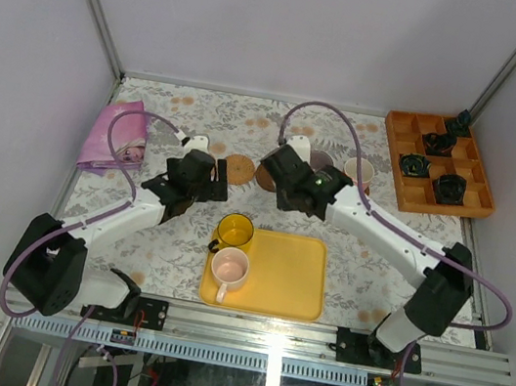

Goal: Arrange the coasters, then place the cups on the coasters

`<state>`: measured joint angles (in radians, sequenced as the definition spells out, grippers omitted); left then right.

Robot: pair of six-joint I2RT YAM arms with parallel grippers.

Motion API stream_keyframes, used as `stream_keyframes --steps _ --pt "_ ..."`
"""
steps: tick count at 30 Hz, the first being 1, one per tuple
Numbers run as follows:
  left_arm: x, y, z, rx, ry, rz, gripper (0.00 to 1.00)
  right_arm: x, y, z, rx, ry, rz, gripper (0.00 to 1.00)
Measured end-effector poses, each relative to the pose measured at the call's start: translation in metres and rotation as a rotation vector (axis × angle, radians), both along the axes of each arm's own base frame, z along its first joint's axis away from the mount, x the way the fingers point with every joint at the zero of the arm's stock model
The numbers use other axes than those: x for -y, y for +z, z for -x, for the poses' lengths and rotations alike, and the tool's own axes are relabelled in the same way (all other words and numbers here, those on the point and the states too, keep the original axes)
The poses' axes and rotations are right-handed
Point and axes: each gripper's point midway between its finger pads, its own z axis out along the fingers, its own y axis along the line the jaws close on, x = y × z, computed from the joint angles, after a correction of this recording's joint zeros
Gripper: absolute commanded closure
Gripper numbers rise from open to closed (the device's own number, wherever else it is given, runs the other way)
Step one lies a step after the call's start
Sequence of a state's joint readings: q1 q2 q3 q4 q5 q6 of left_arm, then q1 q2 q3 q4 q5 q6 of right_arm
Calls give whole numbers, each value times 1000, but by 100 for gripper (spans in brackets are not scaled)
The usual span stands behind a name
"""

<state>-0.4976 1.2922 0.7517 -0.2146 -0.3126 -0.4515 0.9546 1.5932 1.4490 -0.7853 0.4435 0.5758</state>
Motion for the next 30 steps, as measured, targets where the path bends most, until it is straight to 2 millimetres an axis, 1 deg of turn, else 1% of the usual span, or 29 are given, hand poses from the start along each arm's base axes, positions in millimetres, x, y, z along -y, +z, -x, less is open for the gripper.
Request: stream_keyframes --steps 3,5,8,13,17,26,30 --pt "-3 2 -2 10 9 -15 0 0 1 -27 5 -46 3 100" --pt "-5 2 -3 13 15 -22 0 -8 -1 -43 12 -57 0 100" --pt "-7 2 -3 17 26 -31 0 -23 -13 -57 2 -53 -1 100" --pt "-12 1 -5 19 39 -60 1 -38 -35 -73 -23 -60 9 100" --pt "-13 0 -5 19 40 -70 1 -43 -49 -83 -49 -78 4 100" --pt "-18 -2 -6 17 40 -103 1 -50 -66 -101 -103 -115 -51 100" --pt "-18 -5 -6 8 39 -111 1 -48 -74 -105 -116 -129 -51 100"
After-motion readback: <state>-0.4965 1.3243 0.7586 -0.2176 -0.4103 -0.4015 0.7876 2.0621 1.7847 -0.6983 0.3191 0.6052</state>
